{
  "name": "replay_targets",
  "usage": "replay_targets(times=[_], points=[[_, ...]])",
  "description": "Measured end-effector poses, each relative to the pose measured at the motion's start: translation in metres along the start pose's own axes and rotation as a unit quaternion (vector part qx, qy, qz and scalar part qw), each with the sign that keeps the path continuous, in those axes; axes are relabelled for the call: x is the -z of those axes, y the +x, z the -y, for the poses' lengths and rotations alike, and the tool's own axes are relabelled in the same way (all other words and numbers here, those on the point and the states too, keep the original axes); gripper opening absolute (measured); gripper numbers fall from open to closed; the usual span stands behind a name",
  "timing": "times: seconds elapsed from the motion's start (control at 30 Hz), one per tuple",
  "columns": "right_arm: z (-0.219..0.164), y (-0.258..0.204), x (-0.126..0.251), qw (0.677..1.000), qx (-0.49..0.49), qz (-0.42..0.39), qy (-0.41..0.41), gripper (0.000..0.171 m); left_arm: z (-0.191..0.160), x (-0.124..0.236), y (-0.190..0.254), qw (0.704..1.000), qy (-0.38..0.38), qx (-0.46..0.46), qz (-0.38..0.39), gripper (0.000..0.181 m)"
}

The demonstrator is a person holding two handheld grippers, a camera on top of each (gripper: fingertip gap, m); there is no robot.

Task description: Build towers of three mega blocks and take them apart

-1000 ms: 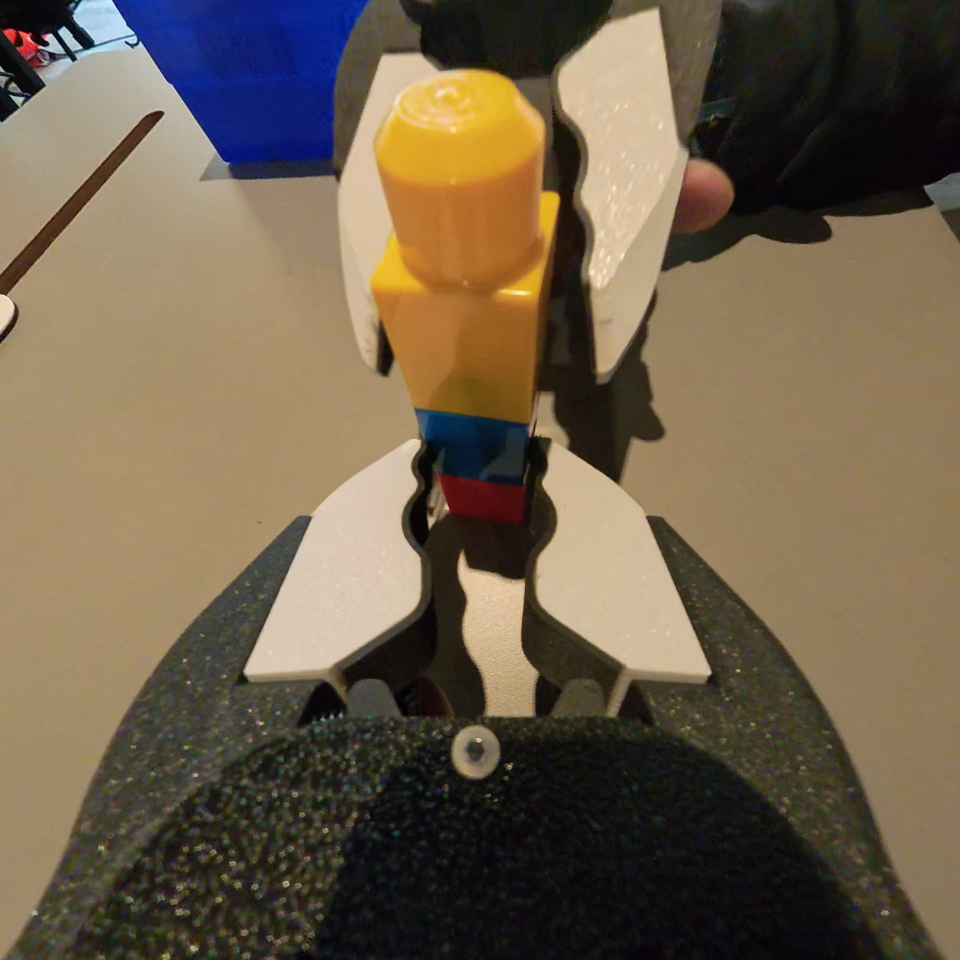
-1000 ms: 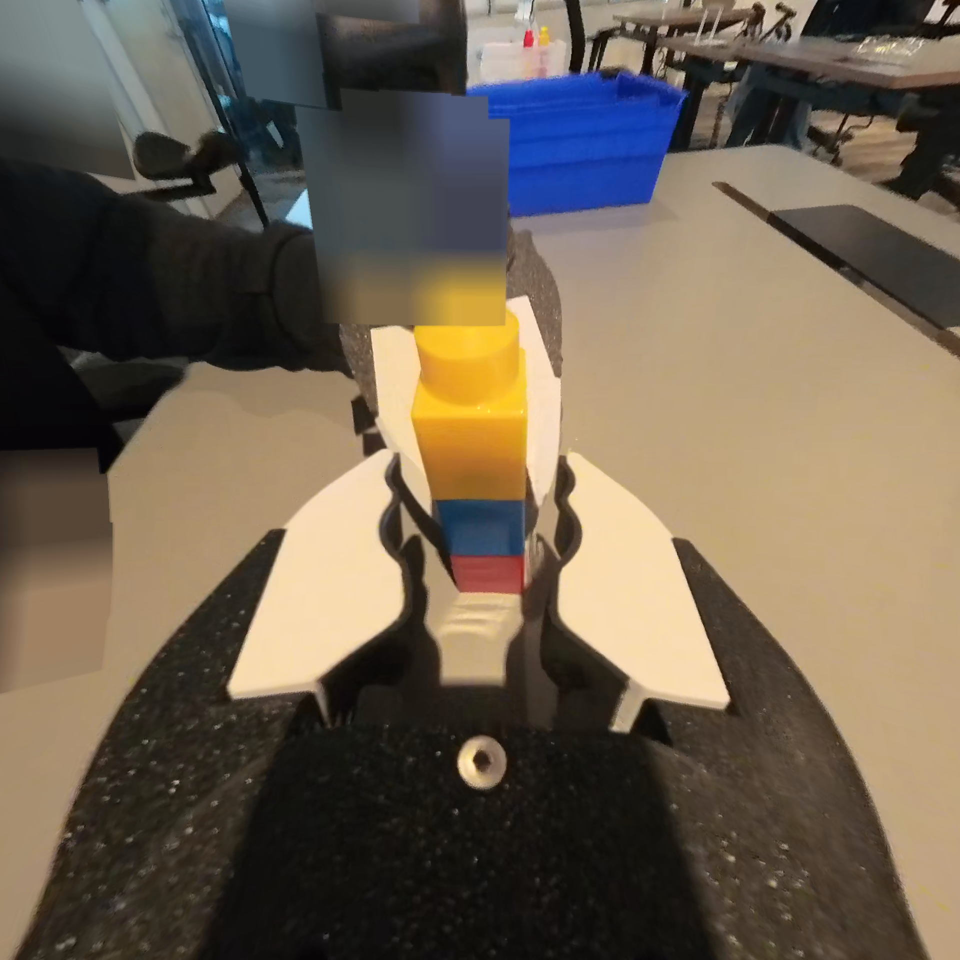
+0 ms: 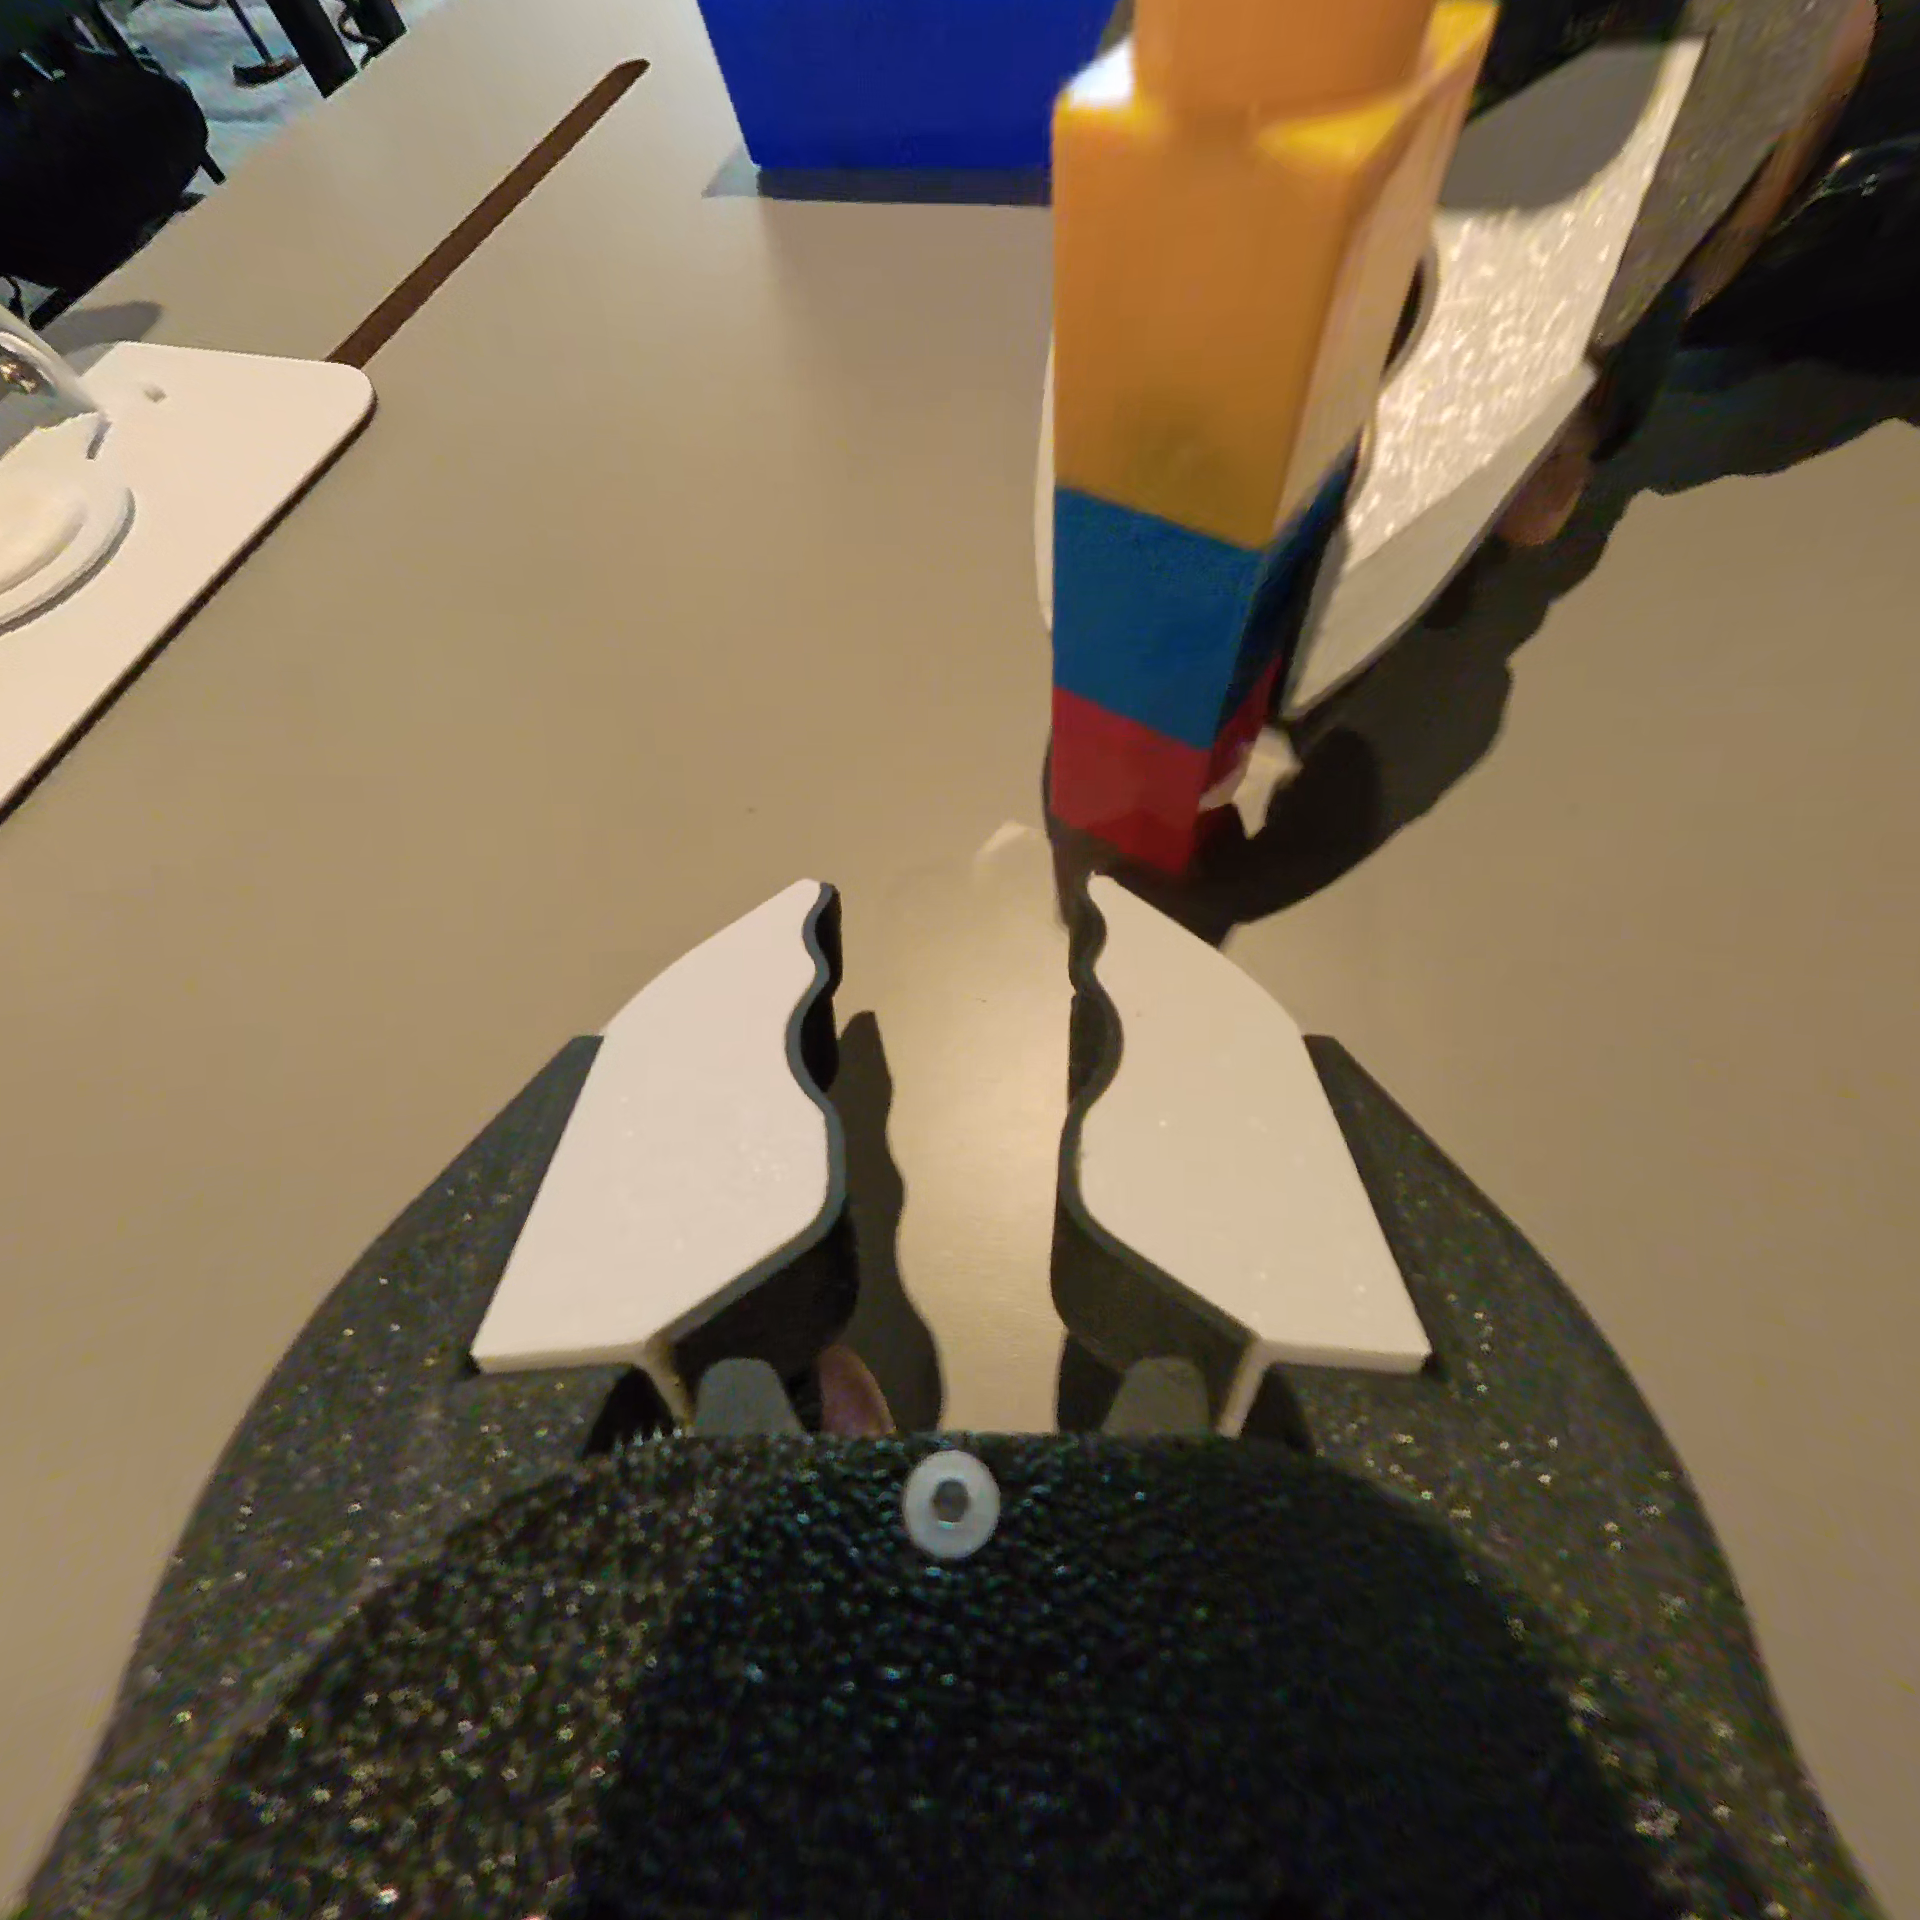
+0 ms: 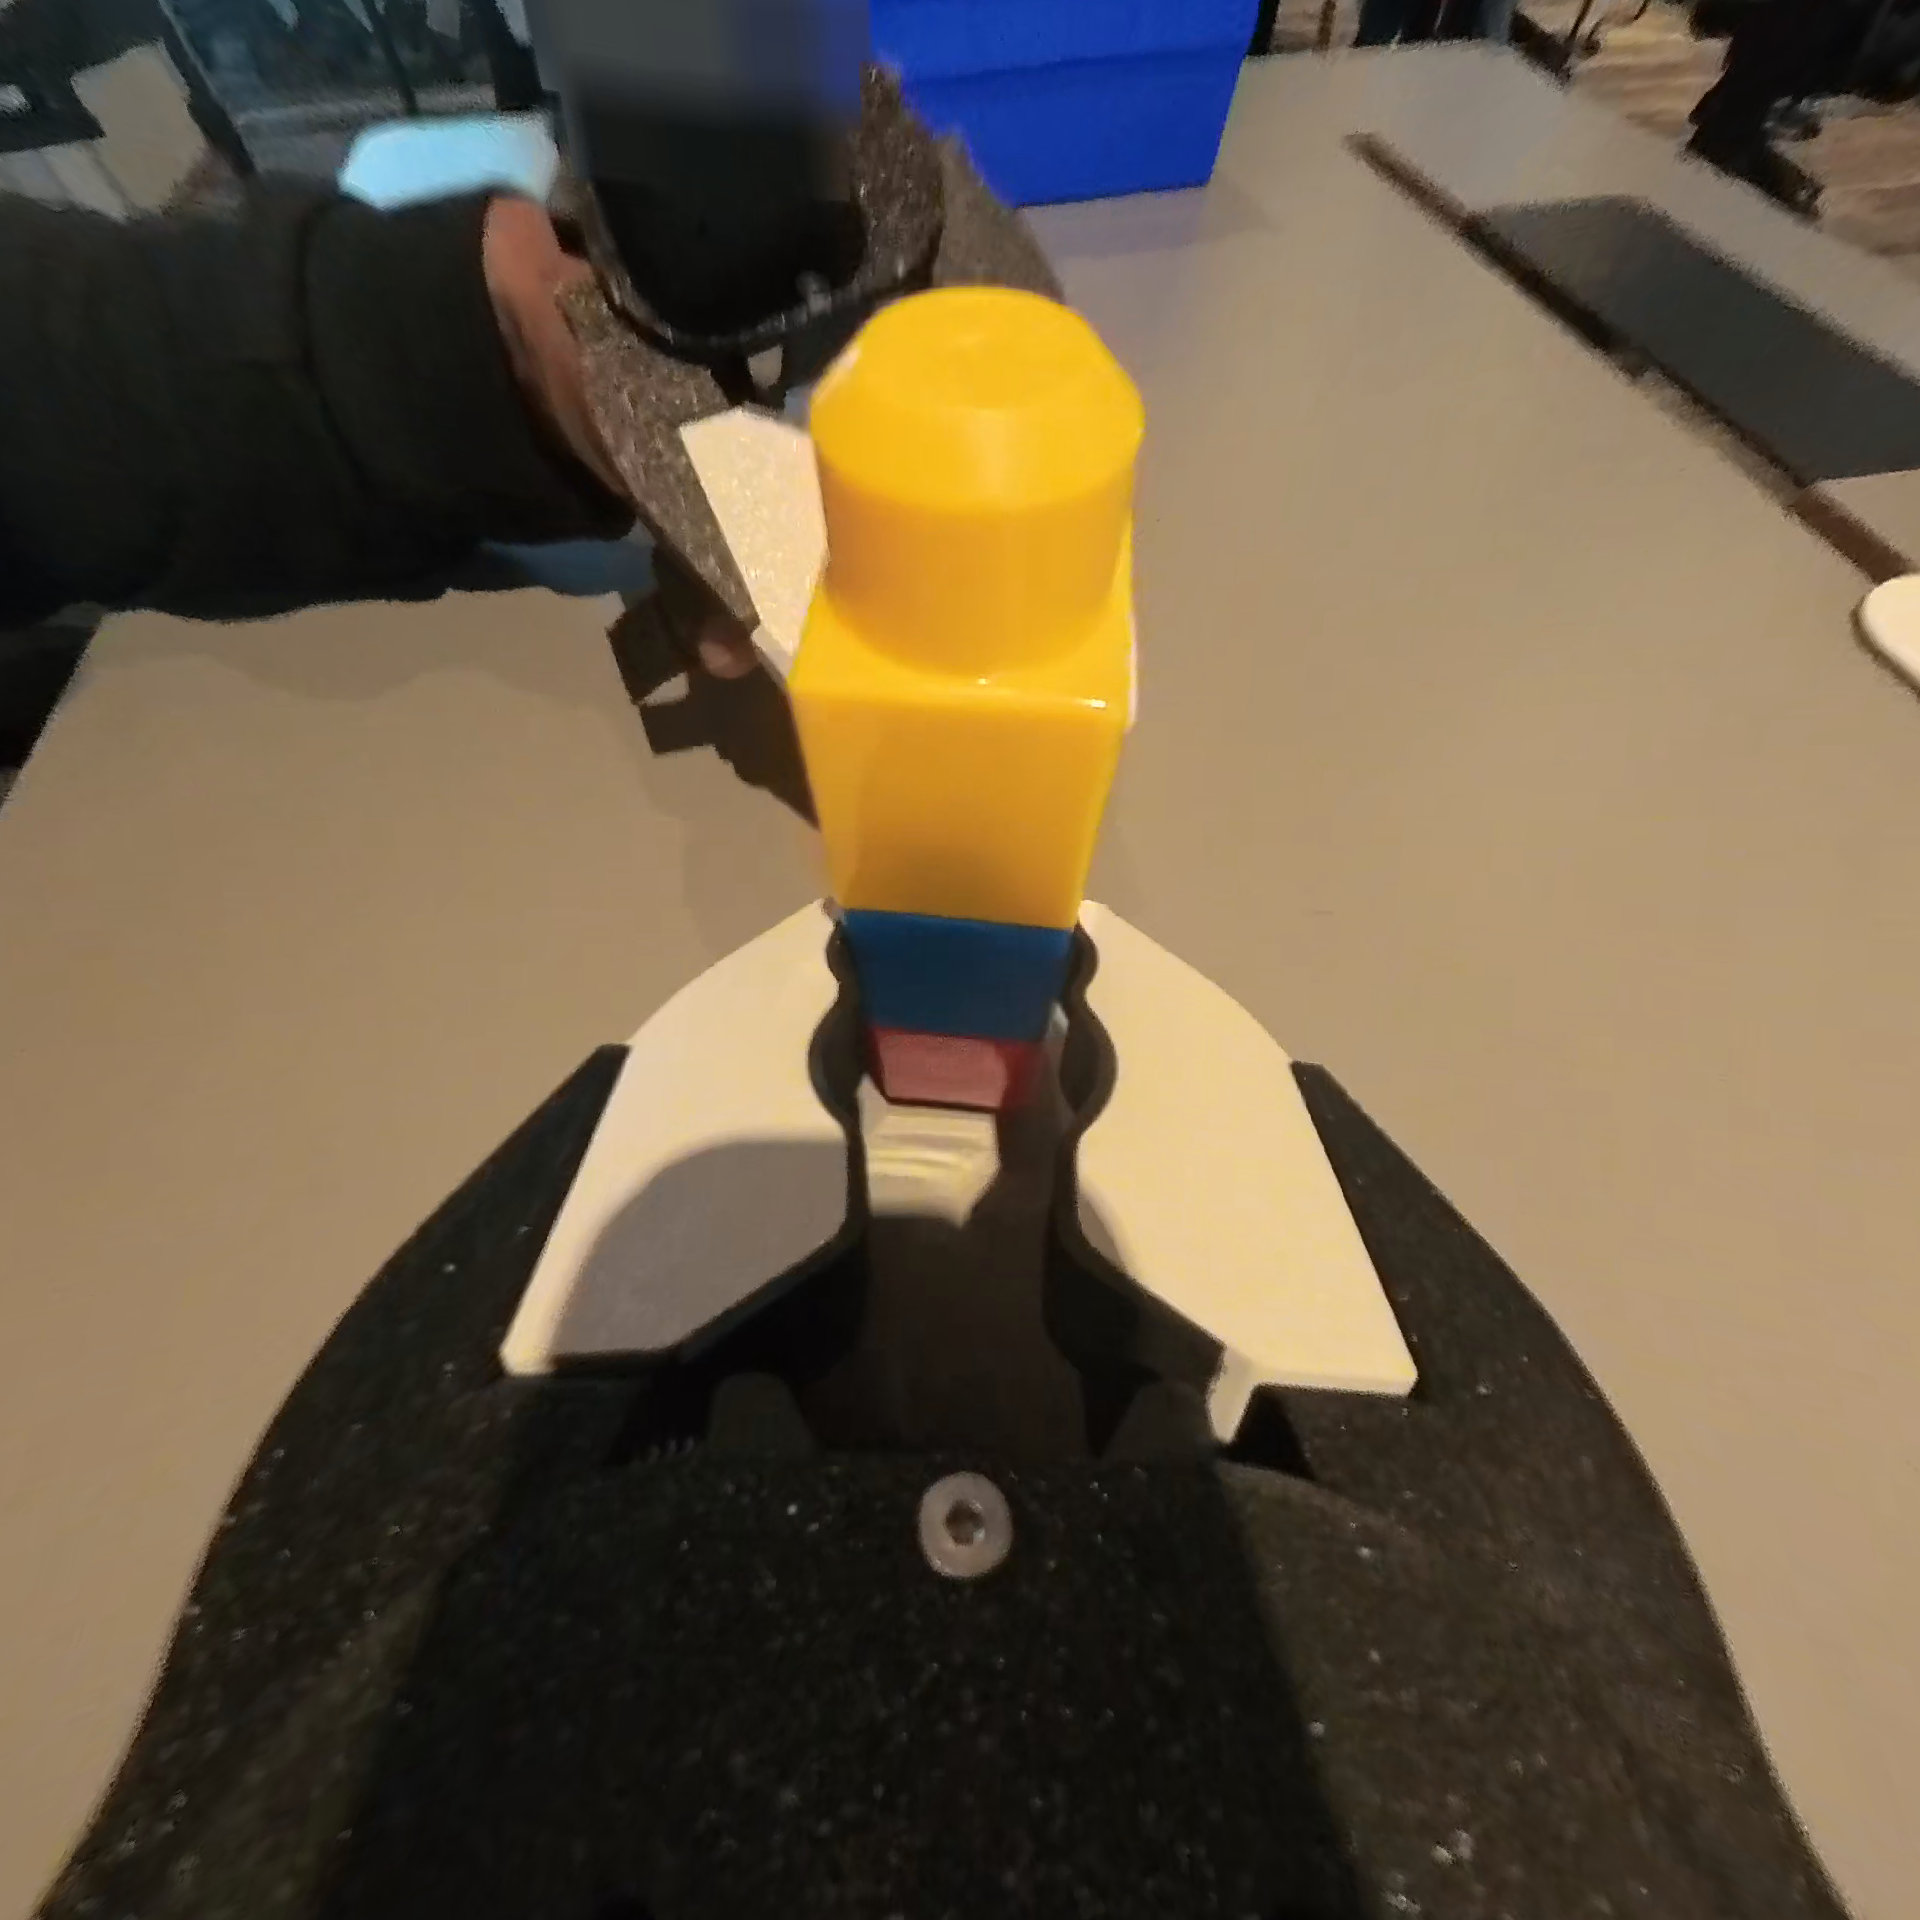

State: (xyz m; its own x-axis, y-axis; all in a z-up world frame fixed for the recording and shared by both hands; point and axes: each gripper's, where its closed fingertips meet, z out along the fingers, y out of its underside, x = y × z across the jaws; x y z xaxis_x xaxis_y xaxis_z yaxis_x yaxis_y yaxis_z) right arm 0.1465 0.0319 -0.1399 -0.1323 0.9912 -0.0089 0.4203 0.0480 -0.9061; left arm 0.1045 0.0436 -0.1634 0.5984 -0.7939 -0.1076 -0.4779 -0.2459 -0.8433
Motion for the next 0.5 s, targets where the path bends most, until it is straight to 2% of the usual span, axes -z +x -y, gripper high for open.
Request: replay_targets(times=[0.1, 0.17, 0.3, 0.4, 0.5], points=[[0.031, 0.008, 0.02, 0.997, 0.006, -0.041, 0.058, 0.036, -0.001, 0.001, -0.003, 1.0, -0.001, 0.002, 0.007, 0.04], [0.057, 0.015, 0.048, 0.991, 0.02, -0.087, 0.096, 0.036, -0.002, 0.001, -0.004, 1.0, -0.003, 0.001, 0.01, 0.04], [0.094, 0.048, 0.144, 0.962, 0.041, -0.233, 0.139, 0.036, -0.002, 0.0, -0.004, 1.0, -0.006, -0.004, 0.015, 0.038], [0.079, 0.092, 0.234, 0.923, 0.021, -0.366, 0.117, 0.037, -0.004, -0.001, -0.003, 1.0, -0.013, -0.011, 0.017, 0.037], [0.022, 0.141, 0.31, 0.879, -0.051, -0.47, 0.064, 0.036, -0.006, -0.003, -0.002, 0.999, -0.021, -0.018, 0.018, 0.037]])
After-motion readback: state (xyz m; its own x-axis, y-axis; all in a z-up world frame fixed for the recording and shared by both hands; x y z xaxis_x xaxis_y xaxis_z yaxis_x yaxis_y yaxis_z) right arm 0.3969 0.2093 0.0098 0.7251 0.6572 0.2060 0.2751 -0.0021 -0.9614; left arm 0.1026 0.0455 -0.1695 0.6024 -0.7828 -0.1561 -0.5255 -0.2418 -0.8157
